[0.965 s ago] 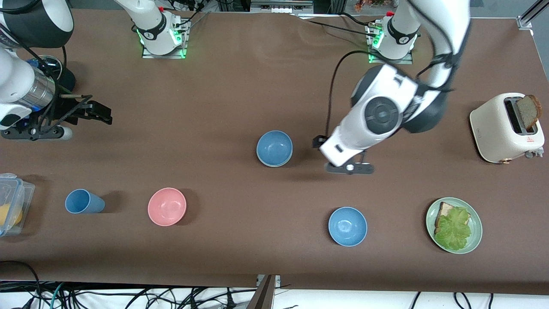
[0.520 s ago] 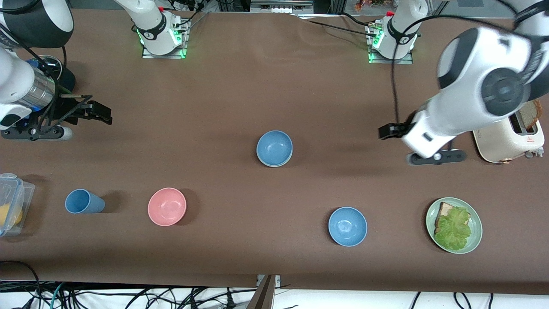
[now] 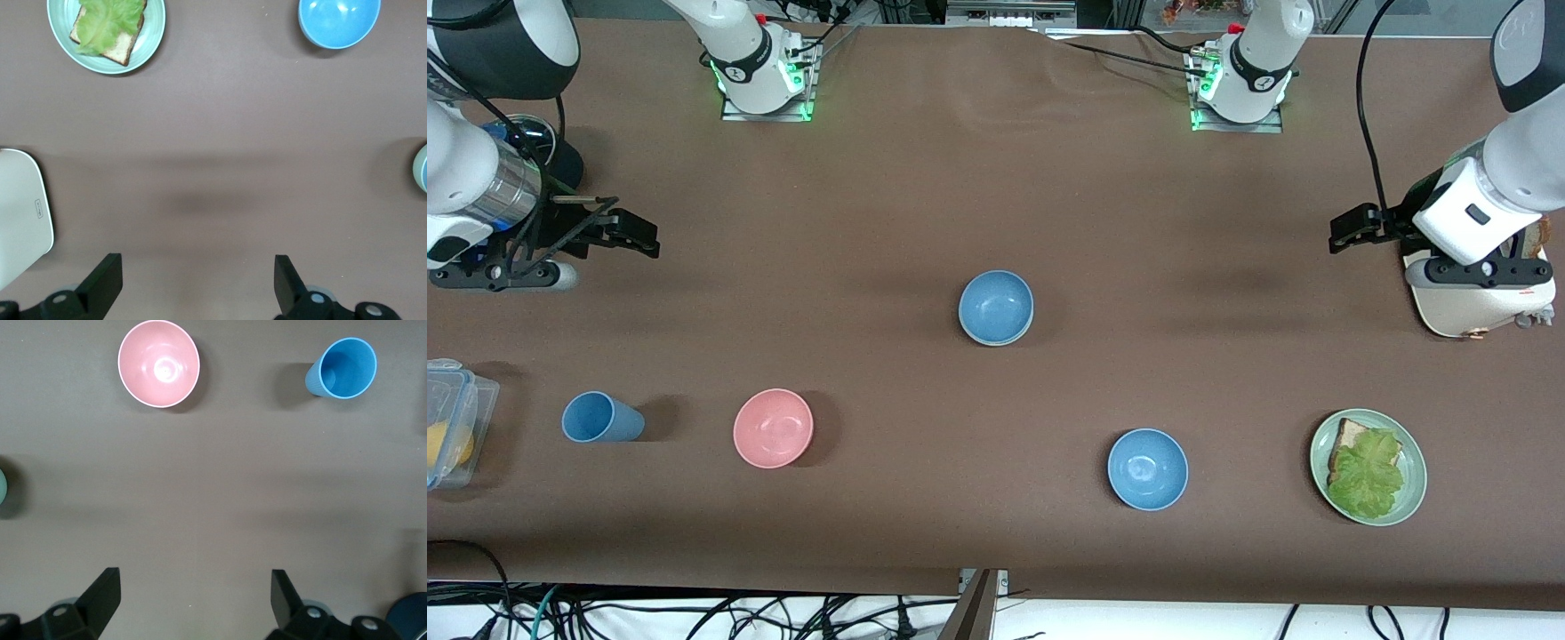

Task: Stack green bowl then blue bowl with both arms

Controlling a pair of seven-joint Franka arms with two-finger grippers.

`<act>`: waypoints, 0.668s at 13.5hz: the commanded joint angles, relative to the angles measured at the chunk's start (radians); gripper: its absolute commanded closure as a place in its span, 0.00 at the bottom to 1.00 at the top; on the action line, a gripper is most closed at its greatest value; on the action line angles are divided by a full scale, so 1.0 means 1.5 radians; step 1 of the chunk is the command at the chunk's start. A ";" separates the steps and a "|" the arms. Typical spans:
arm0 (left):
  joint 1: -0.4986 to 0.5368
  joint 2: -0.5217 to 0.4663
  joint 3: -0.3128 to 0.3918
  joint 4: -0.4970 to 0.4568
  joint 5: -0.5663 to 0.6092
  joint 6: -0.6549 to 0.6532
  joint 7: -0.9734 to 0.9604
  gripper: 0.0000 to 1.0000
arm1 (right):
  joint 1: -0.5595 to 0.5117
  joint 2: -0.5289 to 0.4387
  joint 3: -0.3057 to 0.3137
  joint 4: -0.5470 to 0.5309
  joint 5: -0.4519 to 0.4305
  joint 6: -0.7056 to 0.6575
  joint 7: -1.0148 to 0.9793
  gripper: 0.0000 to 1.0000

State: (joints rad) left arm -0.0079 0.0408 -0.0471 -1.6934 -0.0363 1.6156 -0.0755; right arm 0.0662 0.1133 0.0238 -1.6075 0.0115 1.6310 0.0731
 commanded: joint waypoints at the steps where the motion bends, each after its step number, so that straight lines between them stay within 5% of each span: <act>1: 0.012 -0.036 -0.015 -0.041 0.018 0.022 0.009 0.00 | -0.008 0.001 0.007 0.008 -0.005 -0.010 -0.009 0.01; 9: 0.011 -0.044 -0.047 -0.035 0.034 0.016 0.007 0.00 | -0.008 0.001 0.007 0.008 -0.005 -0.010 -0.009 0.01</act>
State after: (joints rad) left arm -0.0012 -0.0025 -0.1159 -1.7256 -0.0038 1.6282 -0.0746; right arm 0.0661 0.1134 0.0237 -1.6075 0.0115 1.6309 0.0731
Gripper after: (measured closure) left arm 0.000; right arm 0.004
